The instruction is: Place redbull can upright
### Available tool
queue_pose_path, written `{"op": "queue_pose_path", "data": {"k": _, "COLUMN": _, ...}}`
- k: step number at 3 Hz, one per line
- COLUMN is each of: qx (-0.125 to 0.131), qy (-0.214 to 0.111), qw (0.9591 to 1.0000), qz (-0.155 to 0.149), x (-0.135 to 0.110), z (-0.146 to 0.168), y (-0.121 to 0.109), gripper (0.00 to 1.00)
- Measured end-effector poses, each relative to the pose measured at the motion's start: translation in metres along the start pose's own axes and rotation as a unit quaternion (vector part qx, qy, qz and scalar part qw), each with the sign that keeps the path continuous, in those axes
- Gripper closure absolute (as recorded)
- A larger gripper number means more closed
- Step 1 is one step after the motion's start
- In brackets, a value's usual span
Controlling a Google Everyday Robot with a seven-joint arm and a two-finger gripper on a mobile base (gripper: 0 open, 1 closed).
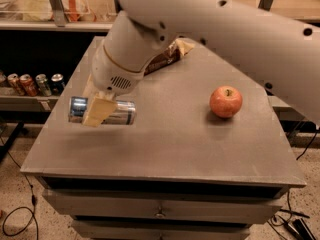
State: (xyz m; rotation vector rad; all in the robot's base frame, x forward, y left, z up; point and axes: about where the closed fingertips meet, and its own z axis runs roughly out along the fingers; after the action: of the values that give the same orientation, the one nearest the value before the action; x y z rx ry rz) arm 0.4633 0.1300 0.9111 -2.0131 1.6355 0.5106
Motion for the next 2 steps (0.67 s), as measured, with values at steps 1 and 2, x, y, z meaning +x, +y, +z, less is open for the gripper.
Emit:
{"op": "queue_pose_path", "data": {"k": 1, "qx": -0.012, "qy": -0.083, "qw": 0.996, "qz": 0.033, "x": -0.0046, "z": -0.0213, "y": 0.0059, "gripper": 1.0}}
{"op": "queue_pose_path", "data": {"k": 2, "qx": -0.012, "qy": -0.082, "qw": 0.996, "qz": 0.032, "x": -0.0047, "z": -0.0212, "y": 0.006, "gripper": 1.0}}
